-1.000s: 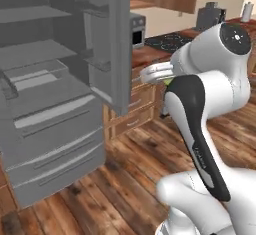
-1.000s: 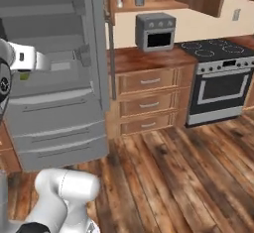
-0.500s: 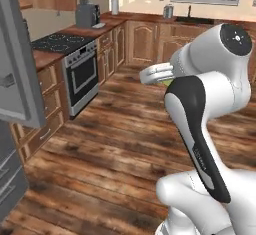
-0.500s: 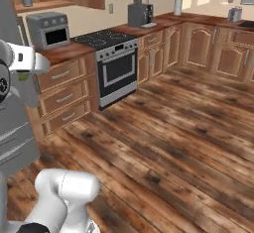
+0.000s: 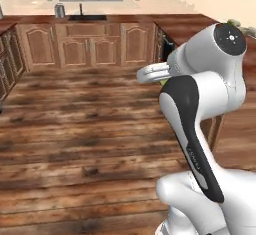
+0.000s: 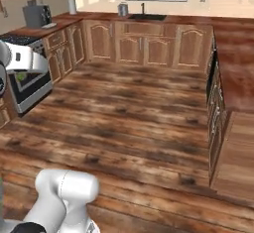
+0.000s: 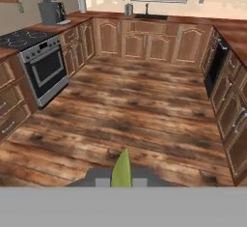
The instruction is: There is a bowl on the dining counter. Grab a lemon wedge from the fridge and place it in the bowl. Then get the liquor bottle and glass cup from the cabinet and place them next to the bowl.
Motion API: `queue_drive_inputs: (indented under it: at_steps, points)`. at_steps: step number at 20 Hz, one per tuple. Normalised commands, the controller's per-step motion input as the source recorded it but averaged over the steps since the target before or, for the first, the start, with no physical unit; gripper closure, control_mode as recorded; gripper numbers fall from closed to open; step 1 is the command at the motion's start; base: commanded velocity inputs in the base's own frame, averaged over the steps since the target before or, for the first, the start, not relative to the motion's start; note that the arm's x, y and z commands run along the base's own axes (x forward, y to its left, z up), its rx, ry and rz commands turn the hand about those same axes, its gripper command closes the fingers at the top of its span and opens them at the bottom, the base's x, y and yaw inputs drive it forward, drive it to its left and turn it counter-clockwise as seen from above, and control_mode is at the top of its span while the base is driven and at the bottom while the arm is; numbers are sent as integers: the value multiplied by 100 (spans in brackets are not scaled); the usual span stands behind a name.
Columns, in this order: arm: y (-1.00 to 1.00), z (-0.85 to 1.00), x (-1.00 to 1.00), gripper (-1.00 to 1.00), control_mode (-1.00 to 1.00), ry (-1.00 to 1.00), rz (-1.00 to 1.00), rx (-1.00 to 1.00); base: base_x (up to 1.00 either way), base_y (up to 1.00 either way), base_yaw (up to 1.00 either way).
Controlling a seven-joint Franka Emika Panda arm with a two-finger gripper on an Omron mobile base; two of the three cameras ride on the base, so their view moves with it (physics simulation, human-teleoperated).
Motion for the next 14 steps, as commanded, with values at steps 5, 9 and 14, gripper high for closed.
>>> queue_drive_inputs:
  at_steps: [5,9,14]
  points:
    - [0,0,0,100,100,0,0,0,-10,-100,-51]
    - [0,0,0,100,100,0,0,0,0,-100,-36]
    - [0,0,0,100,100,0,0,0,0,-100,-18]
